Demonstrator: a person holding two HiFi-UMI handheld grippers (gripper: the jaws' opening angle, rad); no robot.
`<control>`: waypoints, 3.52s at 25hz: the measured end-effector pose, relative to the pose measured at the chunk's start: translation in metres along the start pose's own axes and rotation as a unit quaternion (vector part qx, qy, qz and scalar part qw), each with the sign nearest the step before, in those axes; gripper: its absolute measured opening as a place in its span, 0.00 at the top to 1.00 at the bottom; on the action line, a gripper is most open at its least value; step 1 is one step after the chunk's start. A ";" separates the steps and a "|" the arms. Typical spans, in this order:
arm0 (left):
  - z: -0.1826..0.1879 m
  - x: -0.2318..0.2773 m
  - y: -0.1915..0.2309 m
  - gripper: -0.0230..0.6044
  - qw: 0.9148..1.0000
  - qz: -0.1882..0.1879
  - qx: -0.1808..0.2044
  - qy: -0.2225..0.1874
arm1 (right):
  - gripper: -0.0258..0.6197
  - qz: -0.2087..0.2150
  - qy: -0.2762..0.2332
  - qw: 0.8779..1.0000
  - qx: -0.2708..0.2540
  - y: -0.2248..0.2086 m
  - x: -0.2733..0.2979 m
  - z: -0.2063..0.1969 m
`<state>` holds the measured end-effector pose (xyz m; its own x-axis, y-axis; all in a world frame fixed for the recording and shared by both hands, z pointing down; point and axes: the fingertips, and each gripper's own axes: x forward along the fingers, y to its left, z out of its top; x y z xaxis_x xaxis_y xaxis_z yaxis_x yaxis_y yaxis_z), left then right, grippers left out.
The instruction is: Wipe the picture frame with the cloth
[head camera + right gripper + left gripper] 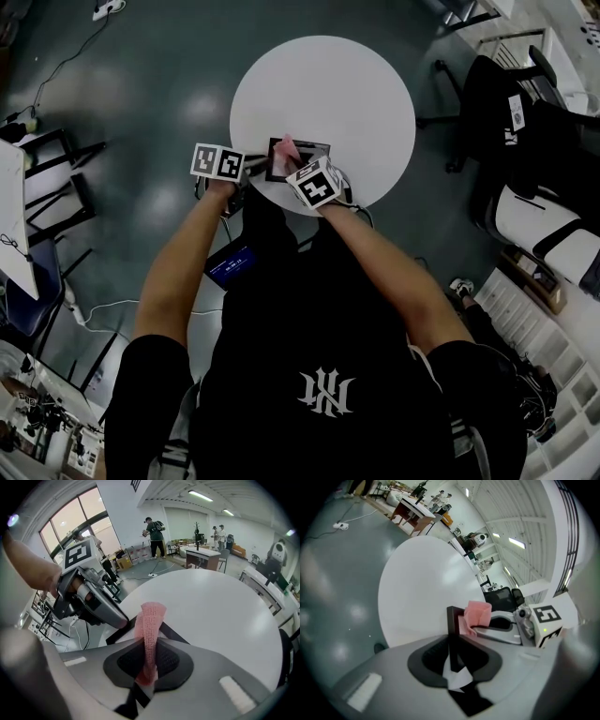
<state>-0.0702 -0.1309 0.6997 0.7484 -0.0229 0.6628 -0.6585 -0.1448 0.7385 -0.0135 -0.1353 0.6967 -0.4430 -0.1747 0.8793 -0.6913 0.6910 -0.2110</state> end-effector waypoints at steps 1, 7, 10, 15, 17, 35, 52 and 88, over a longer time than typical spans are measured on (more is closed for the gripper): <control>0.000 0.000 -0.001 0.86 1.000 0.000 0.000 0.000 | 0.92 -0.003 0.003 1.000 0.002 -0.003 -0.002 -0.003; -0.002 -0.001 -0.001 0.86 1.000 -0.001 0.001 0.004 | 0.92 -0.026 0.012 0.999 0.017 -0.022 -0.014 -0.017; -0.002 -0.003 -0.001 0.86 1.000 -0.001 0.004 0.006 | 0.92 -0.038 0.021 0.999 0.017 -0.030 -0.019 -0.024; -0.004 -0.004 -0.001 0.86 1.000 -0.003 -0.001 0.004 | 0.92 -0.054 0.034 0.998 0.005 -0.036 -0.027 -0.032; -0.004 -0.004 -0.002 0.86 1.000 -0.003 -0.001 0.004 | 0.92 -0.057 0.037 0.998 0.001 -0.038 -0.030 -0.034; -0.004 -0.004 -0.002 0.86 1.000 -0.007 -0.002 0.005 | 0.92 -0.090 0.033 0.993 0.064 -0.068 -0.064 -0.053; -0.002 -0.003 -0.002 0.86 1.000 -0.011 -0.009 -0.001 | 0.92 0.040 0.006 0.997 0.059 0.034 0.001 0.014; -0.005 -0.005 0.000 0.87 1.000 -0.011 -0.015 -0.006 | 0.92 -0.038 0.054 0.998 -0.002 -0.023 -0.027 -0.043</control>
<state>-0.0741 -0.1259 0.6965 0.7641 -0.0319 0.6443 -0.6431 -0.1157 0.7570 0.0390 -0.1167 0.6960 -0.3255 -0.1510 0.9334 -0.7184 0.6813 -0.1403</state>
